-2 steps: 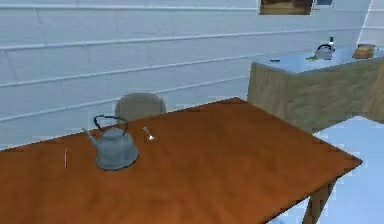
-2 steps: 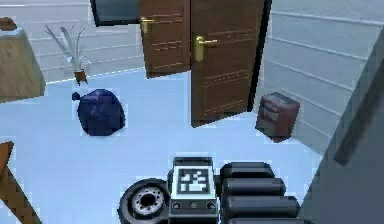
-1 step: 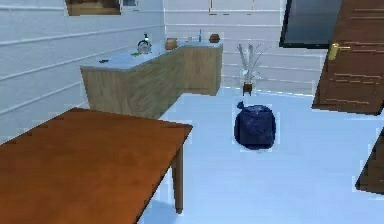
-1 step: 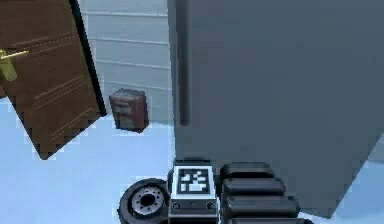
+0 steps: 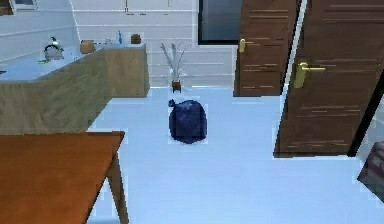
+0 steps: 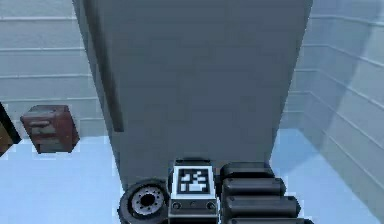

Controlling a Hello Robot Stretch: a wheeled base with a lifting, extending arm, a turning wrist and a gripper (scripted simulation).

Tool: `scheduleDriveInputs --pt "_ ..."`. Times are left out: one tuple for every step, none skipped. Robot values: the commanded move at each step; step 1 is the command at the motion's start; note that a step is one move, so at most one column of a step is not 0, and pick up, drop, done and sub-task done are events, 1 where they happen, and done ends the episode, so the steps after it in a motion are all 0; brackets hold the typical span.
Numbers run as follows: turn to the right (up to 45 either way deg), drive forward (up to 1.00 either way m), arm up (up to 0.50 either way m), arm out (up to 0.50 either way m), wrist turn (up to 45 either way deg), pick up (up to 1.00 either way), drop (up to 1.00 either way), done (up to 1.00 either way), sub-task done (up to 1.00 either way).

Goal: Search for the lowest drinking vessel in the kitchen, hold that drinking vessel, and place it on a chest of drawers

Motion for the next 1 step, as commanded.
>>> scheduleDriveInputs --pt "0.0 1.0 0.0 0.0 0.0 0.0 0.0 0.0 0.0"
